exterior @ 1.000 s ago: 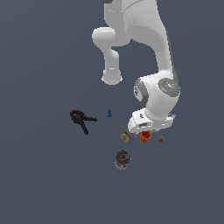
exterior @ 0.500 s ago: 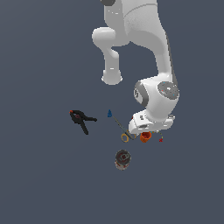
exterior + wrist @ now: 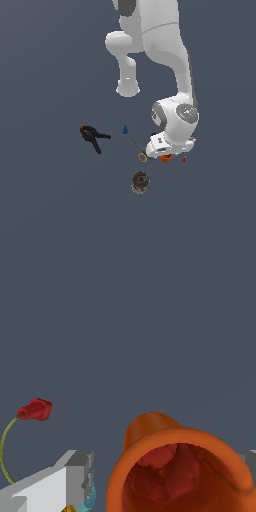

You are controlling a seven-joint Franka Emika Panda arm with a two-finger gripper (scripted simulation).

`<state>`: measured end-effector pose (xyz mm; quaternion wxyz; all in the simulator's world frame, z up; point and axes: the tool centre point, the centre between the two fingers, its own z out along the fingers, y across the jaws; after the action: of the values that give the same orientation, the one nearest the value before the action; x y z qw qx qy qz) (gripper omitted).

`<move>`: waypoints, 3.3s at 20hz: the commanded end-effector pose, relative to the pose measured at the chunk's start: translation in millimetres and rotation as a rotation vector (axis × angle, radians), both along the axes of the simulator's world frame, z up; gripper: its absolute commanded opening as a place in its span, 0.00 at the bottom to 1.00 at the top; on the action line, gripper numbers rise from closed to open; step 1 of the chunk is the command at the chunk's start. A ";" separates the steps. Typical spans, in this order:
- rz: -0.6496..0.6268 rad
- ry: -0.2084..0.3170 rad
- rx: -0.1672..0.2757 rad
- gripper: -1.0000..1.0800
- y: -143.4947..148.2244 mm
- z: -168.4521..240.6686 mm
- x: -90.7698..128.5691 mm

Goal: Pick up a designated object from a clutter of objects.

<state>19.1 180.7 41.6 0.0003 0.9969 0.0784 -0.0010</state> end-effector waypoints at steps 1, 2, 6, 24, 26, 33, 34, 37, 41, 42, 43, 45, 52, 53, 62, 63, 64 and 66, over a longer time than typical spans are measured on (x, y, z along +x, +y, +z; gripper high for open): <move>0.000 -0.002 0.001 0.96 0.2 -3.4 0.9; 0.000 -0.002 0.001 0.96 0.2 -3.6 1.0; 0.000 -0.002 0.001 0.00 0.2 -3.6 1.0; 0.000 -0.003 0.001 0.00 -19.2 22.1 -4.2; 0.000 -0.003 0.000 0.00 -27.0 32.0 -6.3; 0.000 -0.003 0.000 0.00 -65.4 81.7 -16.4; 0.000 -0.003 0.000 0.00 -72.1 90.4 -18.1; 0.000 -0.002 0.001 0.00 -92.7 117.4 -23.3; 0.000 -0.002 0.003 0.00 -121.8 156.1 -30.6; 0.000 -0.002 0.003 0.00 -129.3 166.0 -32.4; 0.000 -0.002 0.004 0.00 -136.9 176.1 -34.2; 0.000 -0.002 0.004 0.00 -151.9 196.0 -37.8; 0.000 -0.002 0.005 0.00 -200.4 260.2 -48.2; 0.000 -0.002 0.005 0.00 -206.6 268.3 -49.4; -0.001 -0.002 0.002 0.00 -247.3 321.1 -55.4; -0.001 -0.002 0.002 0.00 -249.9 324.5 -55.7; -0.001 -0.002 0.002 0.00 -252.2 327.3 -55.9; -0.001 -0.002 0.001 0.00 -255.5 331.5 -56.1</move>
<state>-36.7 -72.0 369.1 -0.0004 0.9970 0.0776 0.0001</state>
